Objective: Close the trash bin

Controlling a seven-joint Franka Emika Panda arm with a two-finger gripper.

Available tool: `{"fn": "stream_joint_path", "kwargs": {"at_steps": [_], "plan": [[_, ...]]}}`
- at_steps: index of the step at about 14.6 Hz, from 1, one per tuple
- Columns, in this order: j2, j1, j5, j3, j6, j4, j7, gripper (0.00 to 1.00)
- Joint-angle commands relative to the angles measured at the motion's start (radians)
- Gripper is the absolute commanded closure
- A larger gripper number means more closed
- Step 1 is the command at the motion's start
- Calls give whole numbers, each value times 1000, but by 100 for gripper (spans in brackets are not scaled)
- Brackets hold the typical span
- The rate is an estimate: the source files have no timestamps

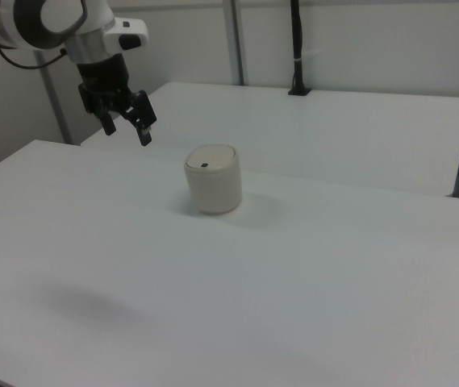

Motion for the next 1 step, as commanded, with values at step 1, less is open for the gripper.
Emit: {"fn": "stream_joint_path", "kwargs": {"at_steps": [1], "plan": [[11,-5,-14,10,-43,31,-17,0]]}}
